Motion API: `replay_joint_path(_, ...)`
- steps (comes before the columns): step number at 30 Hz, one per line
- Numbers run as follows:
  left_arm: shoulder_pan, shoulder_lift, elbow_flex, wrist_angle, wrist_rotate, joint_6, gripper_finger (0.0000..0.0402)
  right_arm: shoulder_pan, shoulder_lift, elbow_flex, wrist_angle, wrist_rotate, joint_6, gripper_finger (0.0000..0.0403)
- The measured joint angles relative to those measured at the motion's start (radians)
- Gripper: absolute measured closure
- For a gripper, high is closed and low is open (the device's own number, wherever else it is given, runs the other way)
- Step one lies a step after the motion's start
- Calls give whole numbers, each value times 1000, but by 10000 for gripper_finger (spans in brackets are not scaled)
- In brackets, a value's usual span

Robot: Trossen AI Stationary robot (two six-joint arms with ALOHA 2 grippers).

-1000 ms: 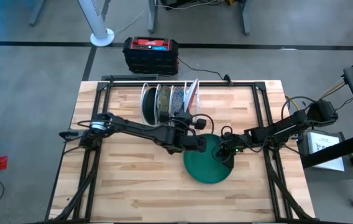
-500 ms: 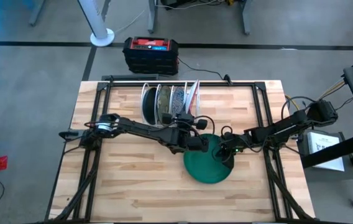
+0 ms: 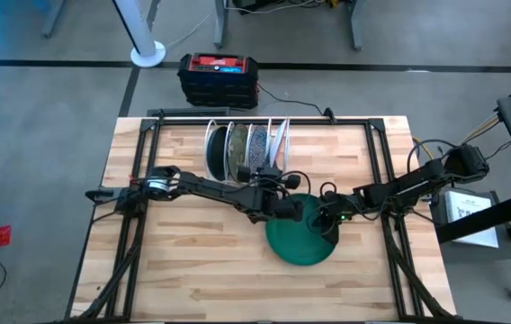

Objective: Sort dishes
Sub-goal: Put the orange pattern plate into the white dish rack

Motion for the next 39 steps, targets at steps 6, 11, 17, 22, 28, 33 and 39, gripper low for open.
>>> replay_joint_path(6, 2, 1, -23, -1, 15, -54, 380, 0, 0, 0, 0, 0, -1, 403)
replay_joint_path(11, 4, 1, -38, -1, 30, -93, 380, 0, 0, 0, 0, 0, -1, 403)
replay_joint_path(17, 8, 1, -71, -1, 94, -143, 380, 0, 0, -1, 0, 0, -1, 403)
replay_joint_path(22, 9, 1, -101, -11, 106, -195, 380, 0, 0, -1, 0, 0, -2, 403)
replay_joint_path(28, 14, 1, -106, -10, 126, -200, 380, 0, 0, -1, 0, 0, -6, 403)
replay_joint_path(33, 33, 1, -106, -13, 176, -200, 379, 0, 0, -1, 0, 0, -6, 403)
replay_joint_path(39, 45, 1, -127, -16, 205, -221, 379, 0, 0, -1, -1, 0, -6, 403)
